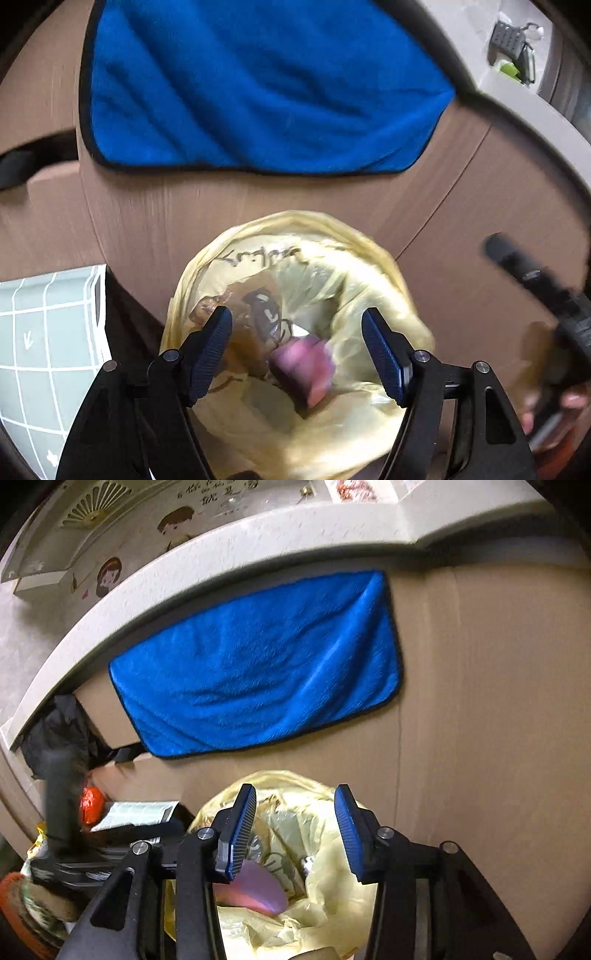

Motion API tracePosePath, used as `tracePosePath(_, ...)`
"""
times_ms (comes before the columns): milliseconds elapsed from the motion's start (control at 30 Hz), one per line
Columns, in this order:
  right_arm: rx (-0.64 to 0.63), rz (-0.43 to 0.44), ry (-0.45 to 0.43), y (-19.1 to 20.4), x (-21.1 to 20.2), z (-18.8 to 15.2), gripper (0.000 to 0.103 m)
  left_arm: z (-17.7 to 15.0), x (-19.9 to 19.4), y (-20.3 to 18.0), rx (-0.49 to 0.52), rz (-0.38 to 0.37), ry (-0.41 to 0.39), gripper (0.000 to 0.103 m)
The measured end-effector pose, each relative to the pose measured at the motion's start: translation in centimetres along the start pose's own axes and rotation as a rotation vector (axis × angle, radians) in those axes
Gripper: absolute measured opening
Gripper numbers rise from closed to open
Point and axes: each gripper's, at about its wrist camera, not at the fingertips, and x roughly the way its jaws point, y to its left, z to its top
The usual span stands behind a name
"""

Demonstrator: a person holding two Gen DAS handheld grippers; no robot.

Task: Collect trash
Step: 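Open both grippers to drop the sponge and tissue pack into the bin, then grasp the red can with the left gripper while the right gripper grasps the red paper cup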

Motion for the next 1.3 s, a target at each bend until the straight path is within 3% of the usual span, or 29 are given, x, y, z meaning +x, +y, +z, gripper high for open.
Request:
tracePosePath(133, -0.051, -0.031, -0.032, 0.6, -1.7, 0.3, 0.042, -0.4, -3.3, 0.9, -0.077, -0.002, -0.139, 0.072)
tracePosePath(300, -0.079, -0.003, -0.038, 2.4, -2.9, 0.1, 0.042, -0.9, -9.0, 0.4, 0.012, 0.167, -0.248, 0.072)
tracePosePath(400, -0.112, 0.026, -0.045, 5.0, -3.3, -0.4, 0.042, -2.0, -12.4, 1.5, 0.006, 0.232, -0.278, 0.072)
tracePosePath(567, -0.176, 0.146, -0.023, 10.9, -2.9, -1.6, 0.042, -5.5, -18.9, 5.3, -0.042, 0.406, -0.32, 0.072)
tracePosePath(667, -0.205, 0.225, 0.013, 14.7, -1.9, -2.4, 0.042, -8.4, -23.3, 9.0, -0.11, 0.508, -0.333, 0.072)
tracePosePath(800, -0.245, 0.31, 0.063, 19.6, -0.6, -3.8, 0.042, -12.1, -28.0, 14.2, -0.227, 0.574, -0.335, 0.072)
tracePosePath(933, -0.273, 0.372, 0.114, 23.8, 0.6, -5.6, 0.042, -15.1, -31.2, 19.4, -0.353, 0.57, -0.328, 0.072)
tracePosePath(1033, -0.294, 0.4, 0.161, 26.2, 1.7, -7.0, 0.042, -16.0, -31.9, 21.3, -0.391, 0.479, -0.335, 0.071)
tracePosePath(1133, -0.294, 0.416, 0.2, 27.1, 2.7, -7.8, 0.042, -15.1, -30.3, 21.4, -0.342, 0.359, -0.335, 0.072)
tracePosePath(1300, -0.285, 0.387, 0.217, 26.2, 3.2, -7.9, 0.042, -11.3, -25.1, 22.8, -0.299, 0.361, -0.24, 0.072)
